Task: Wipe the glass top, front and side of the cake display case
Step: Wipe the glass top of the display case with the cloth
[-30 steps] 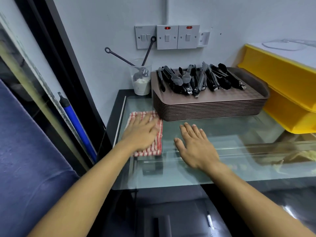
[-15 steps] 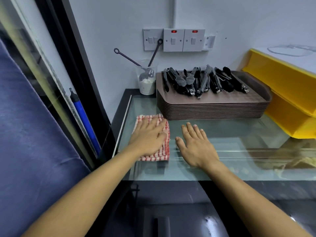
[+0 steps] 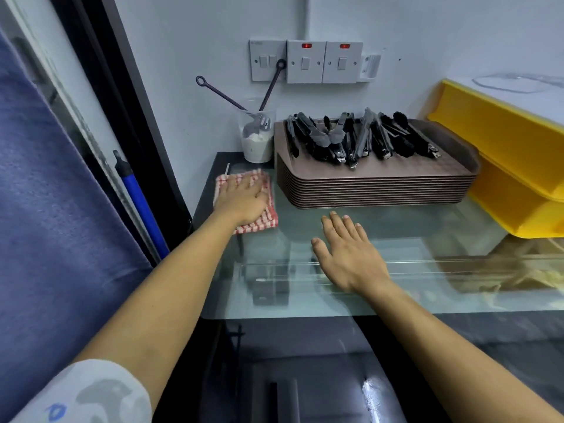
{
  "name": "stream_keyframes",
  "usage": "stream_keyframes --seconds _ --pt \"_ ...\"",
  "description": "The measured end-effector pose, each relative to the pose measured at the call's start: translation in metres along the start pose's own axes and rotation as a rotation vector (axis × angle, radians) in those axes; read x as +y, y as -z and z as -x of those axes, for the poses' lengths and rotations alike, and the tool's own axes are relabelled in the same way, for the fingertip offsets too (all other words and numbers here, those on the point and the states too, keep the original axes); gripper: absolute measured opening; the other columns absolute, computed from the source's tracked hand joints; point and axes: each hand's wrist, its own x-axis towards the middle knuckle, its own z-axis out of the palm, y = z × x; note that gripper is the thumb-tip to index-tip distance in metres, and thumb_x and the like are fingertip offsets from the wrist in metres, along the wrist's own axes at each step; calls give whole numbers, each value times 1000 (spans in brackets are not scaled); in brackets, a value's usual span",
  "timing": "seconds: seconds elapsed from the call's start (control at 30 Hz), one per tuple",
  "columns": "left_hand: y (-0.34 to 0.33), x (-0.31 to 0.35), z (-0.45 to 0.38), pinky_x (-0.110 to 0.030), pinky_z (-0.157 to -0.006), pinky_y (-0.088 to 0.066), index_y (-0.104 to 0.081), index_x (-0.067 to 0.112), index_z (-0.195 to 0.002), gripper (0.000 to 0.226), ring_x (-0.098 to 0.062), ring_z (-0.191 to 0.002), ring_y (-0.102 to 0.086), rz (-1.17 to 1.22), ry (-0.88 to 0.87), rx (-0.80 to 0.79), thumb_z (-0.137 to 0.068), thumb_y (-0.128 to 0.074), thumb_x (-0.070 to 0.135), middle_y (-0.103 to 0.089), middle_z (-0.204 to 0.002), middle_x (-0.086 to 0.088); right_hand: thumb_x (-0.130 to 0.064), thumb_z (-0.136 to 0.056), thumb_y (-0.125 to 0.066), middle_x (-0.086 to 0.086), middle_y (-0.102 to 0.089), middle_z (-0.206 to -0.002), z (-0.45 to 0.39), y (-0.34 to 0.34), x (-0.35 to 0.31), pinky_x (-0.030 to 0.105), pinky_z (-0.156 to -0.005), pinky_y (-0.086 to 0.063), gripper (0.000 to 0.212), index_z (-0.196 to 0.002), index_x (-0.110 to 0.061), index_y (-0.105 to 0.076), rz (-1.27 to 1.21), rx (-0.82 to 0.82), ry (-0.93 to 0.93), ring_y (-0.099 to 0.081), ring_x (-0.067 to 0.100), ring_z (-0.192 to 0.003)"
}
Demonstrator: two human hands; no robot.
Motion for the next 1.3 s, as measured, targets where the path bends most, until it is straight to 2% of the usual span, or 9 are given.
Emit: stream_keyframes --seconds 0.27,0.5,0.63,0.7,0.8,0.97,1.1,1.2,1.3 --pt "-20 25 137 -41 -125 18 14 50 -159 55 -16 -151 30 -92 -307 -66 -109 -7 57 28 -164 15 -36 -111 -17 5 5 -174 5 5 4 35 -128 8 61 -167 -15 -4 -19 -32 38 9 21 -160" --pt "2 -24 71 -48 -128 12 3 42 -165 59 -30 -160 13 -25 110 6 -109 -9 56 12 -173 3 -36 -110 -19 4 0 -174 6 6 0 37 -129 5 61 -166 -14 -10 -62 -14 24 5 22 -161" --pt "-22 44 115 -47 -126 15 8 45 -163 57 -28 -159 16 -8 -105 -16 -109 -7 55 15 -172 3 -27 -109 -31 4 -8 -174 0 11 7 35 -128 2 59 -165 -14 -19 -198 -44 35 -1 22 -161" --pt "-34 69 170 -44 -126 17 14 50 -160 56 -23 -155 26 -53 -240 -32 -108 -5 58 25 -169 10 -18 -106 -42 2 -16 -172 -1 25 17 28 -124 -2 58 -163 -14 -29 -438 -100 11 -6 20 -160" --pt "-39 57 233 -37 -126 18 15 56 -157 54 -12 -151 33 -55 -340 -36 -108 -8 58 29 -163 22 -20 -107 -45 0 -31 -167 15 51 37 22 -119 -13 52 -158 -12 -40 -569 -80 -38 -20 16 -158" --pt "-14 -8 180 -46 -130 8 8 47 -162 56 -24 -160 14 -62 36 19 -109 -7 55 15 -172 8 -24 -109 -38 20 -48 -147 48 38 50 46 -118 -23 35 -127 -1 -57 -196 -103 -56 -32 42 -146" --pt "-29 49 172 -52 -130 6 7 47 -163 58 -29 -160 12 -5 8 2 -107 -5 59 15 -172 6 -37 -112 -24 13 -7 -173 73 11 37 41 -129 1 62 -163 -4 -17 -108 -57 -40 -1 30 -160" --pt "-51 104 240 -43 -129 14 14 50 -160 55 -20 -157 21 -47 -220 -12 -108 -3 57 21 -168 12 -37 -113 -23 10 -6 -174 81 10 38 38 -129 2 60 -165 -7 -15 -106 -7 -3 -1 26 -161" --pt "-54 94 310 -37 -127 19 16 55 -157 55 -15 -152 32 -60 -252 -7 -106 -2 62 30 -163 20 -36 -113 -23 9 -4 -174 93 20 42 38 -128 4 59 -165 -8 -15 -105 -61 7 2 26 -161"
